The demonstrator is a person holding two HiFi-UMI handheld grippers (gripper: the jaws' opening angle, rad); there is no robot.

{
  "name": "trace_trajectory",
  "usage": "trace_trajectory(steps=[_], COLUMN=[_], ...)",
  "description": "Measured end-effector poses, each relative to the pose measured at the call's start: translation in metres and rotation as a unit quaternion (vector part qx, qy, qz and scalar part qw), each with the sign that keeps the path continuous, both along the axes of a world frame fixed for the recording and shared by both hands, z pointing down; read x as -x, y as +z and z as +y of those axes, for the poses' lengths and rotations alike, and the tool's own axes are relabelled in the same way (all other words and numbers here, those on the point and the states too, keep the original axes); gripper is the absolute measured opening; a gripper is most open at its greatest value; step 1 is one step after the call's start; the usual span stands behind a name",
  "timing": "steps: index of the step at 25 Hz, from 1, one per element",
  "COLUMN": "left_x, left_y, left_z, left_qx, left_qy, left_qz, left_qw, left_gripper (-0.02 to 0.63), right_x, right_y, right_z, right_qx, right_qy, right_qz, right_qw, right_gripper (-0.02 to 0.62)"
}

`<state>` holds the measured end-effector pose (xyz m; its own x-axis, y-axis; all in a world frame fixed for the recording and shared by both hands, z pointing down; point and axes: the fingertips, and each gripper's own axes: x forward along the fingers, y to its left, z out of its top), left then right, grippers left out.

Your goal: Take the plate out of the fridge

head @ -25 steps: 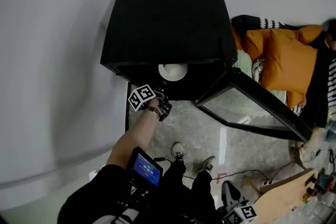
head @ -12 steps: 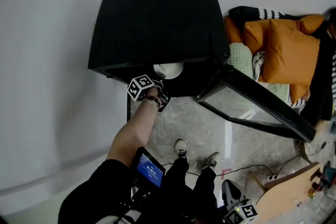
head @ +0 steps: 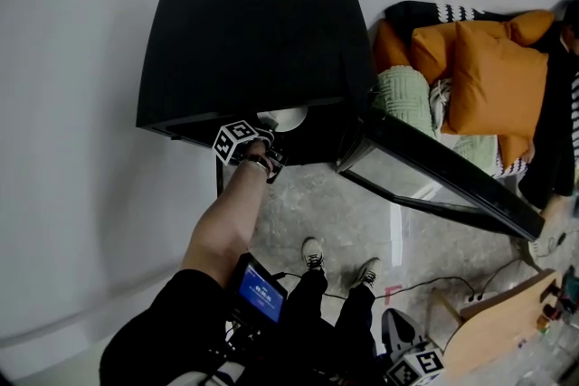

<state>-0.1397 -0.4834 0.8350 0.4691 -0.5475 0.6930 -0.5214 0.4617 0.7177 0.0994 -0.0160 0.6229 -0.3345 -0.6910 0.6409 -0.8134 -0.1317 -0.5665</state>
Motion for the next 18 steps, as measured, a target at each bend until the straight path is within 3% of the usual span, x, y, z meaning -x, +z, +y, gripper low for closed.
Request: trace_trajectory(steps=[2,9,18], left_x=[0.002,0.001,0.004], left_y=[0.003,0.002,0.0], left_z=[-0.001,0.002,0.058], left_qx=[0.0,-0.012,-0.012], left_qy=[0.002,-0.004,-0.01], left_qz=[-0.004,0.013,0.024], left_qw=[1.0,0.9998,0.9996], left_gripper=[0.049,0.041,0.041], right_x=[0.0,0.001,0.006], right_y=[0.001,0.004,0.004], right_z=[0.0,-0.005,-0.017], right_qx=[0.004,0.006,0.002], right_qy=[0.001,-0.006,-0.034], right_qz=[-0.001,-0.005,-0.011], right_qw=[1.0,1.0,0.999], right_gripper=[0.005,0.005,0.005])
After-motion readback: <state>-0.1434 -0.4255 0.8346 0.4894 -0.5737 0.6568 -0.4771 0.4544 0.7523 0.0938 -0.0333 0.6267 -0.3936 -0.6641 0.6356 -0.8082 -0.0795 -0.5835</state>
